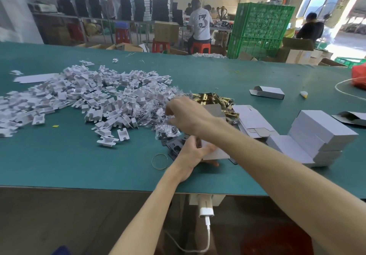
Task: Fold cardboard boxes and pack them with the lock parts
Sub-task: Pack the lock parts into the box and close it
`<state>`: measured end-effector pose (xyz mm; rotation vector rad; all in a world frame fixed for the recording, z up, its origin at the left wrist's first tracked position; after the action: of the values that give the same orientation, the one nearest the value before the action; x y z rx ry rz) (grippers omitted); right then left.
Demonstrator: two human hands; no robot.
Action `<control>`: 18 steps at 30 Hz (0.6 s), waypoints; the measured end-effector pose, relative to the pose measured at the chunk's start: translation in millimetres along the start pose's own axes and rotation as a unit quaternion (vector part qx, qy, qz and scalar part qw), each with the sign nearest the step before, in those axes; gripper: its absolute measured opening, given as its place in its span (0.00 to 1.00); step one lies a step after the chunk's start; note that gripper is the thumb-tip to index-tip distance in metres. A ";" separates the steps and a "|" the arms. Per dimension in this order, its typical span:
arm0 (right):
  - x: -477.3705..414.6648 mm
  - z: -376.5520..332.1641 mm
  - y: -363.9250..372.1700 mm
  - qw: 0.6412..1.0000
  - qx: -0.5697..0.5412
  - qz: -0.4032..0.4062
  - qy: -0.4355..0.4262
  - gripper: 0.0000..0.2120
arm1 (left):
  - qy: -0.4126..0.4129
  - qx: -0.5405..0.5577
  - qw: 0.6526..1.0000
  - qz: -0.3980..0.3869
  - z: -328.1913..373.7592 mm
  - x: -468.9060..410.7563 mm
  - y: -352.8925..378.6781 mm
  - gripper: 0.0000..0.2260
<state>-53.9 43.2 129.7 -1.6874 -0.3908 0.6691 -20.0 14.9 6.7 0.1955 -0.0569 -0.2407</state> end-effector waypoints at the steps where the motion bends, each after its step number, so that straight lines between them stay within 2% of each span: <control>1: -4.7 -3.5 9.4 1.000 0.008 -0.015 0.001 0.06 | 0.004 -0.019 1.000 0.002 -1.2 0.8 -0.6 0.15; 3: -12.9 -8.9 26.4 0.999 0.033 -0.042 0.001 0.07 | 0.002 -0.064 0.998 -0.001 -2.1 6.2 -1.5 0.10; 6: -21.5 -12.5 45.6 0.996 0.062 -0.071 0.004 0.05 | -0.020 -0.103 0.995 0.001 -3.0 8.5 -3.9 0.08; 10: -29.0 -8.1 64.8 0.993 0.068 -0.092 0.026 0.04 | -0.047 -0.108 0.993 0.003 -6.3 7.4 -7.4 0.10; 14: -30.7 -3.9 75.7 0.992 0.069 -0.101 0.029 0.07 | -0.035 -0.105 0.994 -0.008 -25.3 13.9 -23.9 0.18; 18: -33.4 -4.5 79.1 0.991 0.085 -0.100 0.029 0.06 | -0.067 -0.133 0.988 0.041 -14.8 12.9 -17.4 0.19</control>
<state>-85.0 2.2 60.8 -1.4797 -0.4434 0.4907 -10.4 -2.0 -10.8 -0.0880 -0.1650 -0.1764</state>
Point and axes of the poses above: each hand's wrist, its own x-axis away from the middle knuckle, its own y-axis out of the palm, z = x × y, the point moved 1 cm from there along -x, towards the middle knuckle, and after that the axes turned 1 degree about -y, right-handed, at the moved point
